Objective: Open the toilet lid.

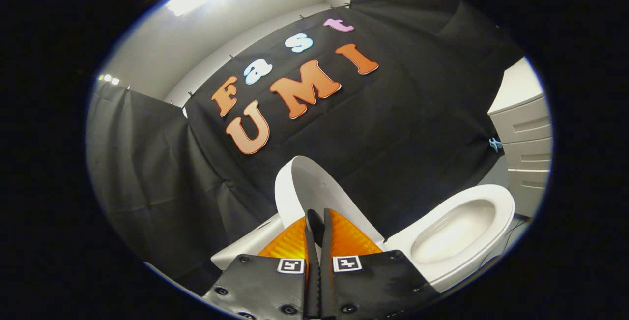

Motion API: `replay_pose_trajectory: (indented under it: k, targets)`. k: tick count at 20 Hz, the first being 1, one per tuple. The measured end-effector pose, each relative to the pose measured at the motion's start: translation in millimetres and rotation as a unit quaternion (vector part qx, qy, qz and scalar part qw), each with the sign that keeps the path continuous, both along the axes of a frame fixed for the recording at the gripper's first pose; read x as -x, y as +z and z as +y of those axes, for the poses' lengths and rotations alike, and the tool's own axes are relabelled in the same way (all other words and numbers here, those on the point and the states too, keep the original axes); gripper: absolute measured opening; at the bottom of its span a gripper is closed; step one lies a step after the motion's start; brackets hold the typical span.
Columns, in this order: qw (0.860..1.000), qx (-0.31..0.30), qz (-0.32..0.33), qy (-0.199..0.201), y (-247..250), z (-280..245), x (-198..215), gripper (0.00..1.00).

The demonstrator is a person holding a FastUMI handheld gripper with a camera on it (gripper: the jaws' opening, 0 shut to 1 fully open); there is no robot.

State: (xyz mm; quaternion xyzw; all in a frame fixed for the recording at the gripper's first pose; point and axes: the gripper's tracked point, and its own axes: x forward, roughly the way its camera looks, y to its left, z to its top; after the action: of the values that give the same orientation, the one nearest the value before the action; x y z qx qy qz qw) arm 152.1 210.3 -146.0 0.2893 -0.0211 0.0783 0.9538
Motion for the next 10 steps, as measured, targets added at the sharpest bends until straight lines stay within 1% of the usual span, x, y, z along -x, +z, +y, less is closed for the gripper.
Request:
replay_pose_trajectory:
  k: [2,5,8,10]
  targets:
    - [1.0,0.004,-0.006,-0.005,0,5,2,0.07]
    - [1.0,0.014,-0.005,0.003,0,19,2,0.07]
    - [1.0,0.029,-0.007,-0.007,1,20,3,0.08]
    - [1.0,0.021,-0.005,0.003,0,27,3,0.08]
